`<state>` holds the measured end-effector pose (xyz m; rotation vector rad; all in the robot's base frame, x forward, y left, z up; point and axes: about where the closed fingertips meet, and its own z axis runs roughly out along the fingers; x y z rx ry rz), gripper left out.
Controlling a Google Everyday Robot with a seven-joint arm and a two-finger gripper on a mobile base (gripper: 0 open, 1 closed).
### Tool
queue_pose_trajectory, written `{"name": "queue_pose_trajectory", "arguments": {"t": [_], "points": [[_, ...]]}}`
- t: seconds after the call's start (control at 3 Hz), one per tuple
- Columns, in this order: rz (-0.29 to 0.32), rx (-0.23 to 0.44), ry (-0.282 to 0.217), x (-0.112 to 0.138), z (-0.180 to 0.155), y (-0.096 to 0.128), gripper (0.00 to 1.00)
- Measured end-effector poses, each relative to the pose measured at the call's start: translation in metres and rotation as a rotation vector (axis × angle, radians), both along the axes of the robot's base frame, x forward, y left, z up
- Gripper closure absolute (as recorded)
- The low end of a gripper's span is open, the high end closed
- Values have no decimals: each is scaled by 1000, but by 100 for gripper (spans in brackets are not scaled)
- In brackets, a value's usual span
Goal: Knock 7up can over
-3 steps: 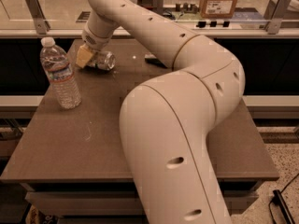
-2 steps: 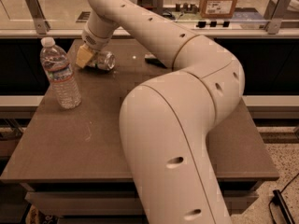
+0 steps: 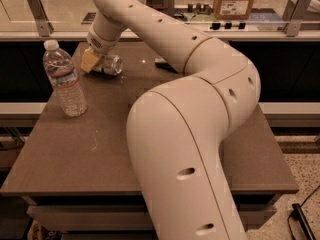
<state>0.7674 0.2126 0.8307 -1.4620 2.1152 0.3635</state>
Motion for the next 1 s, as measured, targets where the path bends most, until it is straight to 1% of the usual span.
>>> {"name": "queue_pose_trajectory", "arguments": {"t": [0.33, 0.67, 1.0], "points": [[0, 0, 0, 0, 1, 0, 13], [2, -2, 4, 0, -2, 2, 0], [2, -2, 4, 0, -2, 2, 0]]}}
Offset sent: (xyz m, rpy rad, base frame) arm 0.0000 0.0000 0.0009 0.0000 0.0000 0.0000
